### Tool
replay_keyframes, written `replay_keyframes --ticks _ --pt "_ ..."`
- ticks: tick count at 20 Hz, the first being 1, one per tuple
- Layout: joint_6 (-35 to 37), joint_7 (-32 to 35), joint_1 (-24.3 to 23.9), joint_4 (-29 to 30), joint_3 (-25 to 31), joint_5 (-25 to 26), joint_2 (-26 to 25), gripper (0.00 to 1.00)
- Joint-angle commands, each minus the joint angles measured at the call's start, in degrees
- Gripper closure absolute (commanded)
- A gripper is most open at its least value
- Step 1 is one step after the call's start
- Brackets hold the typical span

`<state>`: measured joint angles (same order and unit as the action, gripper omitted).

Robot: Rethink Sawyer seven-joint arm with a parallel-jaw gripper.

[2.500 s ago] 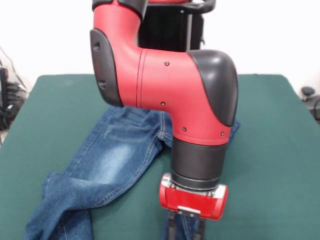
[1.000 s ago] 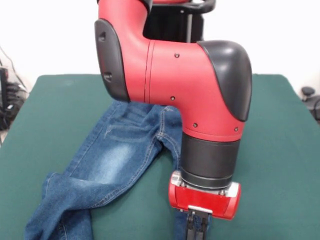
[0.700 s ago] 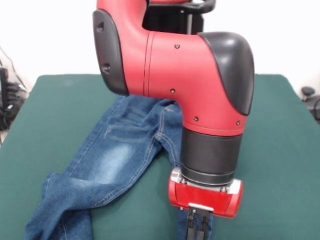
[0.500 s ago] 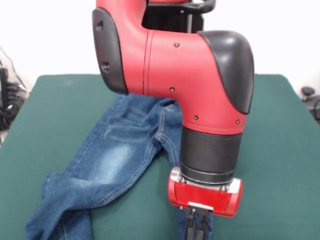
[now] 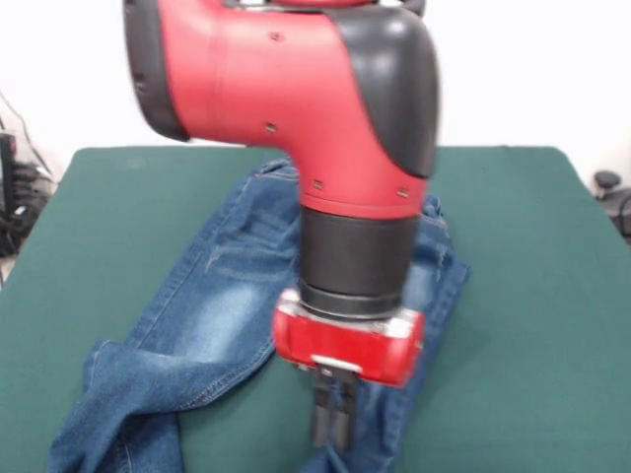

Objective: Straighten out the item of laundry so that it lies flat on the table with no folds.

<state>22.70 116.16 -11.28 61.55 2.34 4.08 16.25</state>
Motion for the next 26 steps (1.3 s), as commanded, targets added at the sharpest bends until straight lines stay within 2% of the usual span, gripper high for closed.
replay_keyframes --ticks 1,4,10,11,21,26 --pt "5.08 -10.39 -8.05 13.03 11.36 2.82 2.79 1.0" --pt "4.97 -13.1 -11.4 13.28 14.48 4.85 2.01 1.0" --pt "4.64 -12.67 -12.42 11.83 16.5 8.68 0.71 1.0" --pt "4.36 -12.0 -12.99 11.87 17.49 10.06 0.71 0.0" --pt "4.62 -9.3 -15.59 12.81 21.63 10.92 0.02 0.0" --pt "7.05 -6.77 -13.41 12.86 18.69 11.73 1.93 0.0"
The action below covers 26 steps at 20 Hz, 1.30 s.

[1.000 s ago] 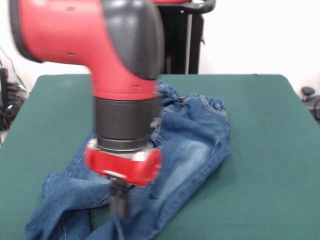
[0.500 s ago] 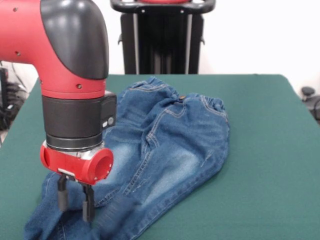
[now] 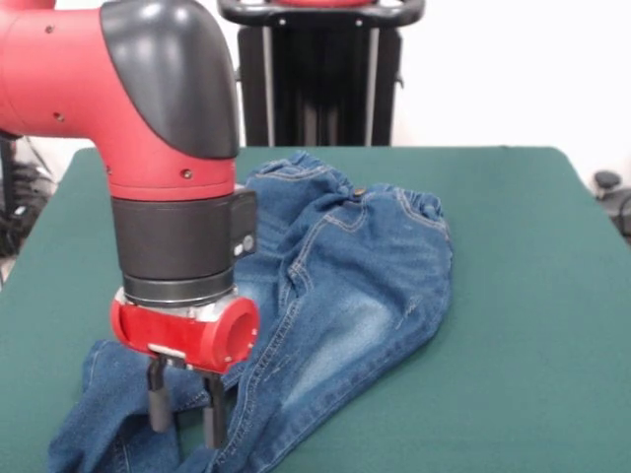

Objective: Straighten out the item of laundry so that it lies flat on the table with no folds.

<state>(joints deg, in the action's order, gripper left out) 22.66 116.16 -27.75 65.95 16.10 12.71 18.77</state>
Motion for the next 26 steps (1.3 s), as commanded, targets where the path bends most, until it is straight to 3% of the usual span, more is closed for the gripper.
replay_keyframes --ticks 1,11,16,26 --pt "8.13 -5.66 3.98 8.65 3.71 2.95 0.33 0.0" --pt "14.8 3.6 10.14 19.77 -3.83 0.07 14.38 0.0" --pt "14.76 4.81 10.7 26.08 -5.13 -0.64 19.1 0.0" --pt "9.08 4.19 10.52 34.73 -6.58 1.96 19.61 0.0"
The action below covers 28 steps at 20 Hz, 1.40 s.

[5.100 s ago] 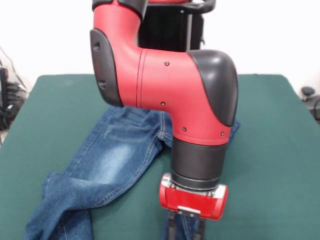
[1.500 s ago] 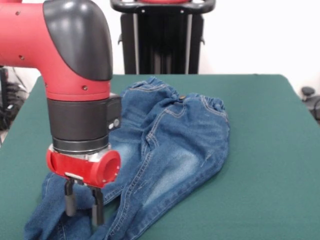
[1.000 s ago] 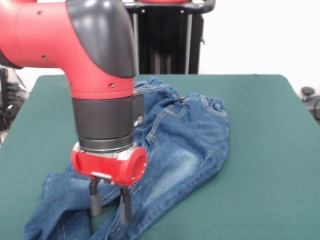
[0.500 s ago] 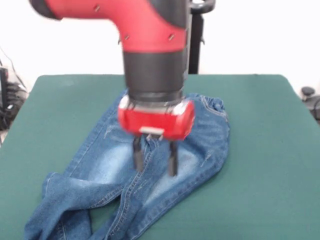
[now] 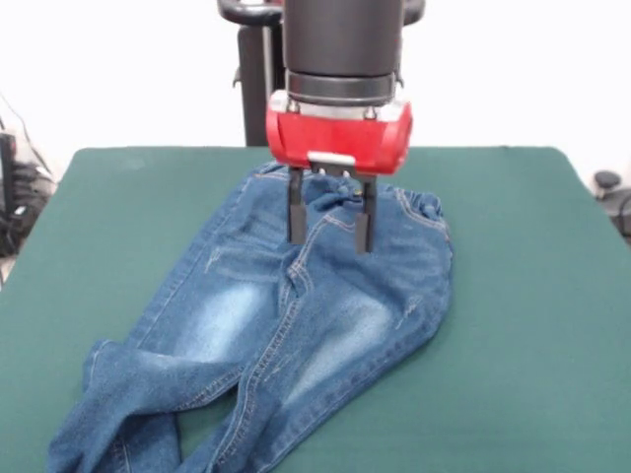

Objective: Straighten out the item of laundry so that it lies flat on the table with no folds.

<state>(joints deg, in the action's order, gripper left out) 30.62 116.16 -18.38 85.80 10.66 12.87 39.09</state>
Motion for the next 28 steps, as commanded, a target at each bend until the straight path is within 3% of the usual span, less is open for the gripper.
replay_keyframes --ticks 1,7,15,23,28 --pt "0.75 4.01 0.94 15.53 -1.04 1.8 -0.77 0.0" --pt "-5.83 5.45 1.9 20.43 -3.21 4.56 -0.89 0.0" --pt "-16.94 7.37 3.12 21.08 -5.49 7.93 -7.36 0.0" --pt "-16.9 5.64 3.65 16.89 -6.05 7.52 -12.35 0.0" --pt "-17.26 5.76 4.68 16.55 -6.93 7.6 -12.48 0.0"
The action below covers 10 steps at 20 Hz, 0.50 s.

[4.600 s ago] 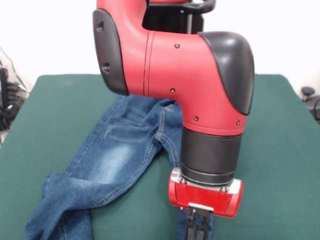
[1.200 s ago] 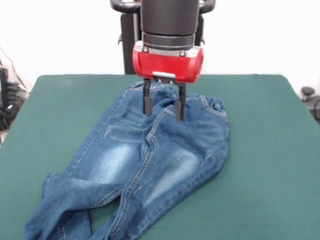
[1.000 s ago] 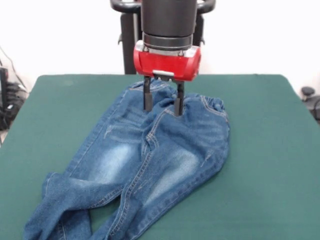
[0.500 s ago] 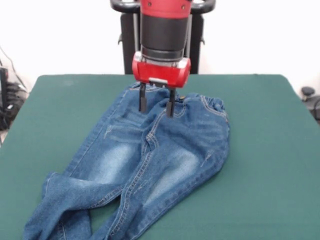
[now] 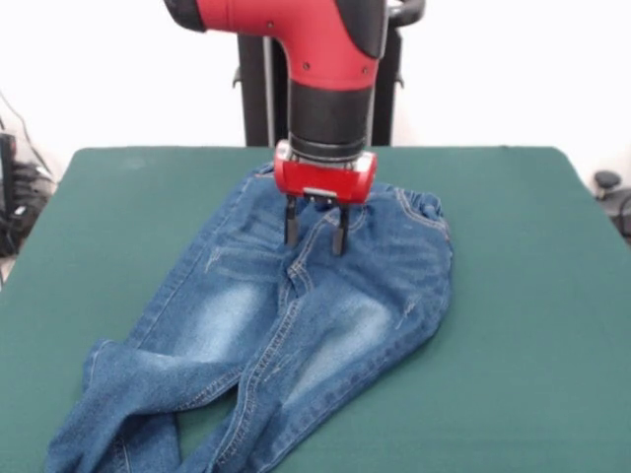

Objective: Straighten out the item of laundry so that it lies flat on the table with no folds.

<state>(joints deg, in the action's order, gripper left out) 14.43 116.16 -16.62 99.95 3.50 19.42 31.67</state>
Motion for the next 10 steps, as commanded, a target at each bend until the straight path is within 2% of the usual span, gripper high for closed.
replay_keyframes --ticks 1,10 --pt "-1.13 5.58 2.95 2.26 0.22 1.14 -5.17 0.0" --pt "-0.96 4.55 2.62 -0.31 0.48 1.25 -8.94 0.0"
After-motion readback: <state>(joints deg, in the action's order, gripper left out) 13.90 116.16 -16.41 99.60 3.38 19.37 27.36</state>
